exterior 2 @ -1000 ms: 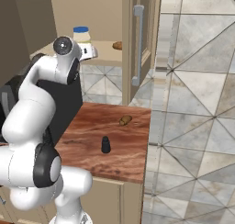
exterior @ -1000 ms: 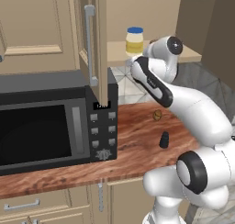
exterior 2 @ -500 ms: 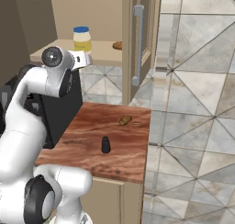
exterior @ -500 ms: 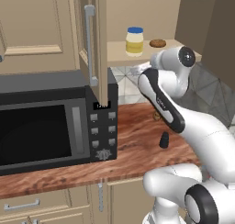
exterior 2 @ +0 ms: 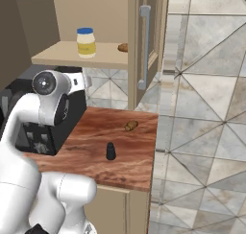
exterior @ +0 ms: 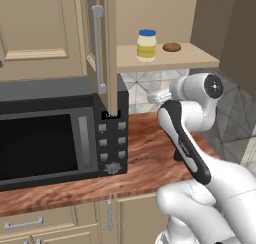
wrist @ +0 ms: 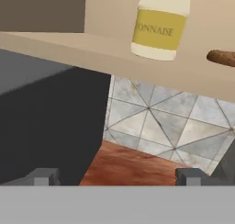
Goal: Pick the shaker and mayonnaise from the counter and place them in the cabinet.
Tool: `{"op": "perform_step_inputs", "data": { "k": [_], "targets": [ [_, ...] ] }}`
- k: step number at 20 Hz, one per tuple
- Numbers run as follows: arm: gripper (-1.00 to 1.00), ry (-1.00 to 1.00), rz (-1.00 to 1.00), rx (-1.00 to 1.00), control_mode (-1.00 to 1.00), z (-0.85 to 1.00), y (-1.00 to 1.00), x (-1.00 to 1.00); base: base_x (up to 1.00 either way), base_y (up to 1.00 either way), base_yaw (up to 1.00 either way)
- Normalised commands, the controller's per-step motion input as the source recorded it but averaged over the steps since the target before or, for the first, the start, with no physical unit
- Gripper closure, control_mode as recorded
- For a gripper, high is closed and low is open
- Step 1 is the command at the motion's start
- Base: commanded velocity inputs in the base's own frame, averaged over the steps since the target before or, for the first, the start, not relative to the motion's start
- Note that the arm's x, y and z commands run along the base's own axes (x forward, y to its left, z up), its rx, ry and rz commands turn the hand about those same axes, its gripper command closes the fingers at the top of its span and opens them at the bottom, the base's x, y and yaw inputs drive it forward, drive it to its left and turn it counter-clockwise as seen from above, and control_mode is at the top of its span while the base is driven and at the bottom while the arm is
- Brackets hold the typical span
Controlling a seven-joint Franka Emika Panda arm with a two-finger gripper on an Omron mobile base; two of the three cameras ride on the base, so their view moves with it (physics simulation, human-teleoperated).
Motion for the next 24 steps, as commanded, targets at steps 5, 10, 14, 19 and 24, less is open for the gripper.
{"op": "perform_step_inputs", "data": {
  "k": [5, 10, 14, 19, 24],
  "targets": [
    [-1.0, 0.04, 0.0, -0.03, -1.0, -0.64, 0.0, -0.14, 0.0, 0.0, 0.0],
    [-1.0, 0.08, 0.0, -0.07, -1.0, -0.59, 0.0, 0.0, 0.0, 0.0, 0.0],
    [-1.0, 0.1, 0.0, -0.07, -1.0, -0.39, 0.0, 0.0, 0.0, 0.0, 0.0],
    [-1.0, 0.1, 0.0, -0.03, -1.0, -0.27, 0.0, 0.0, 0.0, 0.0, 0.0],
    [-1.0, 0.08, 0.0, -0.05, -1.0, -0.24, 0.0, 0.0, 0.0, 0.0, 0.0]
  ]
}}
